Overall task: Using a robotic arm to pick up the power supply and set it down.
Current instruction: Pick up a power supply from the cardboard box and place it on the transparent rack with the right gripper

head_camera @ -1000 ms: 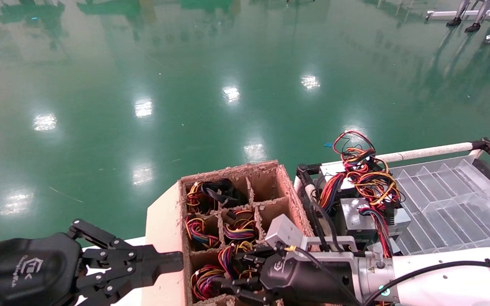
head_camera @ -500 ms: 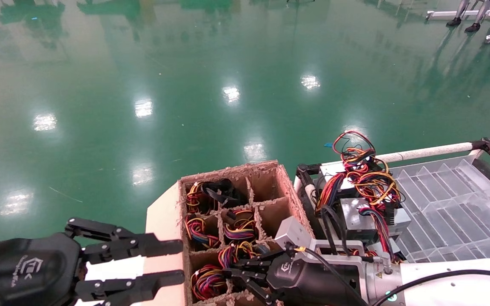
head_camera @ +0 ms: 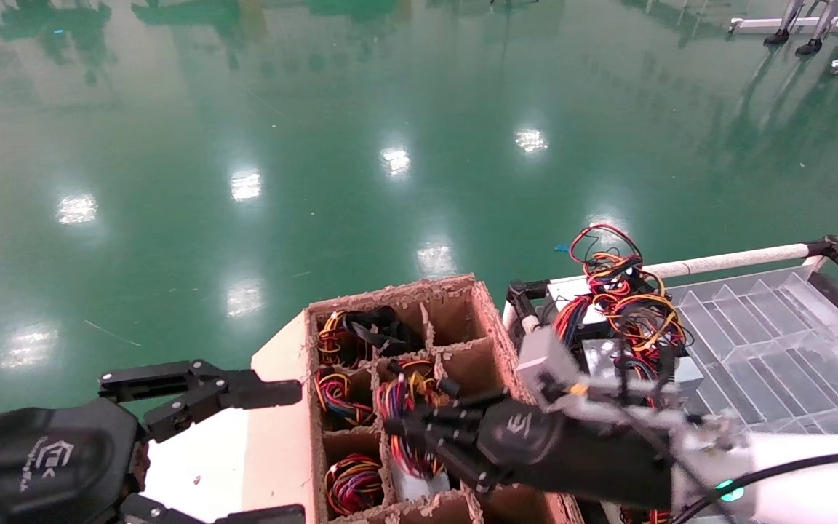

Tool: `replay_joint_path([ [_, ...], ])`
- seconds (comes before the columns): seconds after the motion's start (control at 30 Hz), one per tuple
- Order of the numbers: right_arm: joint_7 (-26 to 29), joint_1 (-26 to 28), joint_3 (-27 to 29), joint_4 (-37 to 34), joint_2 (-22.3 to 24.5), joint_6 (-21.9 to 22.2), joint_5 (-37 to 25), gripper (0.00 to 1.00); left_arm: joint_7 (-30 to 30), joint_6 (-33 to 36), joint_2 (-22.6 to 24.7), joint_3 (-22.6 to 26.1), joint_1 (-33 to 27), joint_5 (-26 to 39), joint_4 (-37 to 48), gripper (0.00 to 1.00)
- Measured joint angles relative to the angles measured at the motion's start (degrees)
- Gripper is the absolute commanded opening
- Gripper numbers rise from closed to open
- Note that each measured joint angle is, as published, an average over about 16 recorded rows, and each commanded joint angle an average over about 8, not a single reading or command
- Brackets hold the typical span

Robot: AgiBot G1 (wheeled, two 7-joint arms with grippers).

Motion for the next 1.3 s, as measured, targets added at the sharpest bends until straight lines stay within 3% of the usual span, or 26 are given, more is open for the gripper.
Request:
replay_joint_path([
  [0.3,3.0,3.6,4.9,6.4,5.7,-1.7,6.1,0.0,0.0,0.0,0.0,0.0,0.0,0.0,0.0,1.0],
  [0.57,6.2,11.6,7.2,8.4,11.1,-4.5,6.9,0.0,0.0,0.0,0.0,0.0,0.0,0.0,0.0,1.0],
  [1.0,8.1,30.9,4.7,3.4,21.9,-13.7,-0.4,0.0,0.0,0.0,0.0,0.0,0.0,0.0,0.0,1.0],
  [1.3,5.9,39.8,-2.0,2.8,31.7,-15.7,-7.0,0.0,0.0,0.0,0.0,0.0,0.0,0.0,0.0,1.0],
])
